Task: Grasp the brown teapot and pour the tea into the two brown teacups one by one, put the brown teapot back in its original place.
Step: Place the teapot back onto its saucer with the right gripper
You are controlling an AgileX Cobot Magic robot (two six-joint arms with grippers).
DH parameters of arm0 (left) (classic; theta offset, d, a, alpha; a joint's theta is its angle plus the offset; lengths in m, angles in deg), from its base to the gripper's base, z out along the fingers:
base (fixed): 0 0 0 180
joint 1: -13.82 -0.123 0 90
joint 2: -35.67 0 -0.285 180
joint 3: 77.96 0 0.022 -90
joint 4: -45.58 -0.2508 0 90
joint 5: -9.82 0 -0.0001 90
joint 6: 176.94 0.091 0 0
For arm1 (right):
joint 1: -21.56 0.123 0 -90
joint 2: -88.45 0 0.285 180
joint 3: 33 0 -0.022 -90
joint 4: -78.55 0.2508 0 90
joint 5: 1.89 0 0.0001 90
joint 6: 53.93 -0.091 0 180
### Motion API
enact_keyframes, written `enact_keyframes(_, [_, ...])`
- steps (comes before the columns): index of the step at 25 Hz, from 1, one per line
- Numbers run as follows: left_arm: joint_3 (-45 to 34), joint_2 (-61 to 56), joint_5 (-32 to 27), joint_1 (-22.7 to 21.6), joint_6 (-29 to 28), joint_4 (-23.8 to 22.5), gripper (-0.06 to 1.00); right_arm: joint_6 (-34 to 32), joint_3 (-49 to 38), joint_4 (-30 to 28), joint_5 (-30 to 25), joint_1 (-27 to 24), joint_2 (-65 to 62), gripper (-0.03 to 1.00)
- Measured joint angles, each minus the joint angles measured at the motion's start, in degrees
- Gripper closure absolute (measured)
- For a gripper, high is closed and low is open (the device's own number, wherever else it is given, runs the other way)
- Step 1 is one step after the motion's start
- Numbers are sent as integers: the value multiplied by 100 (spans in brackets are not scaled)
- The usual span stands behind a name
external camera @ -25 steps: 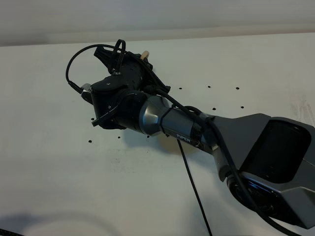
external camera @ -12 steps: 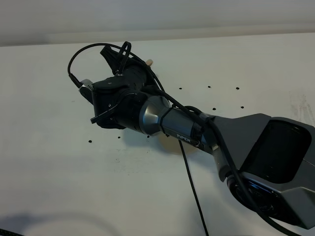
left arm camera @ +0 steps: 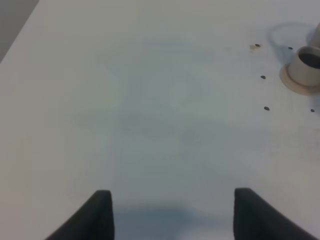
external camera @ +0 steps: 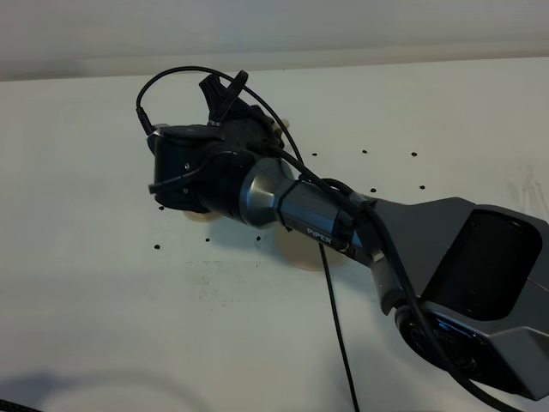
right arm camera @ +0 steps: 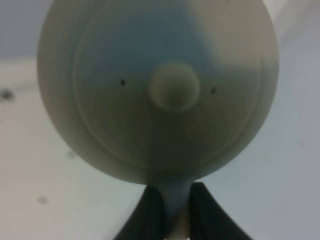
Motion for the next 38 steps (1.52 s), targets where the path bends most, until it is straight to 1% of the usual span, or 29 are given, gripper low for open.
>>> enact_keyframes(3, [0, 0, 0, 0, 0, 0, 45, -196, 414, 513, -28, 76, 0, 87])
enact_keyframes(5, [0, 0, 0, 0, 0, 0, 45, -589, 704, 919, -23, 107, -19, 87])
enact_keyframes(11, [0, 0, 0, 0, 0, 0, 45, -2295, 939, 2017, -46, 107, -277, 87])
enact_keyframes(13, [0, 0, 0, 0, 0, 0, 45, -2921, 939, 2486, -56, 102, -370, 87])
enact_keyframes(15, [0, 0, 0, 0, 0, 0, 45, -3650, 939, 3076, -62, 102, -426, 87])
enact_keyframes(17, [0, 0, 0, 0, 0, 0, 45, -4184, 939, 3630, -77, 102, -453, 87])
enact_keyframes(19, [0, 0, 0, 0, 0, 0, 45, -4475, 888, 4141, -77, 102, -453, 87])
enact_keyframes(21, [0, 0, 0, 0, 0, 0, 45, -4569, 709, 4485, -72, 102, -453, 87])
enact_keyframes(23, [0, 0, 0, 0, 0, 0, 45, -4590, 424, 4653, -72, 102, -453, 87])
enact_keyframes(27, [0, 0, 0, 0, 0, 0, 45, -4629, -20, 4579, -105, 102, -453, 87])
enact_keyframes(32, [0, 0, 0, 0, 0, 0, 45, -4633, -55, 4436, -97, 102, -453, 87])
enact_keyframes(38, [0, 0, 0, 0, 0, 0, 45, -4681, -80, 4450, -97, 90, -231, 87])
